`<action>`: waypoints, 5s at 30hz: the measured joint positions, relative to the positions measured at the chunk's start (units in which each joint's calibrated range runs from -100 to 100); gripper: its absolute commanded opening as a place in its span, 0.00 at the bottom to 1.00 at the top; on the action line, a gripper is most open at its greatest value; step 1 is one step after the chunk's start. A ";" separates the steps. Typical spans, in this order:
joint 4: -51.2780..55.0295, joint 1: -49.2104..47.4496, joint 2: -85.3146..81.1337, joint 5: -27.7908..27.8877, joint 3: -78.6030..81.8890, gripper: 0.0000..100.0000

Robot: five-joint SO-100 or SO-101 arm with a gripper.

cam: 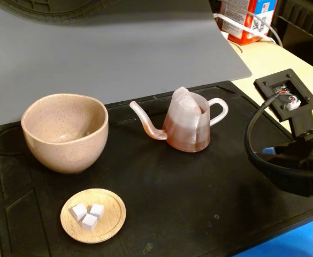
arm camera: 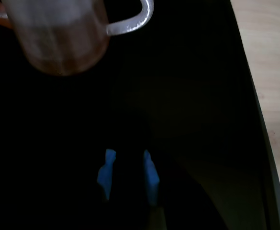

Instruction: Pick up a kettle and pour liquid into a cup.

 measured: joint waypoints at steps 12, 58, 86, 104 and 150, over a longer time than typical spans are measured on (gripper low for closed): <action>-22.58 0.23 17.98 5.24 -12.27 0.09; -25.30 -0.08 31.16 12.62 -27.46 0.20; -25.30 -0.15 38.36 12.89 -32.42 0.20; -25.30 -0.23 43.75 12.89 -37.78 0.20; -25.30 1.13 44.09 17.60 -40.51 0.01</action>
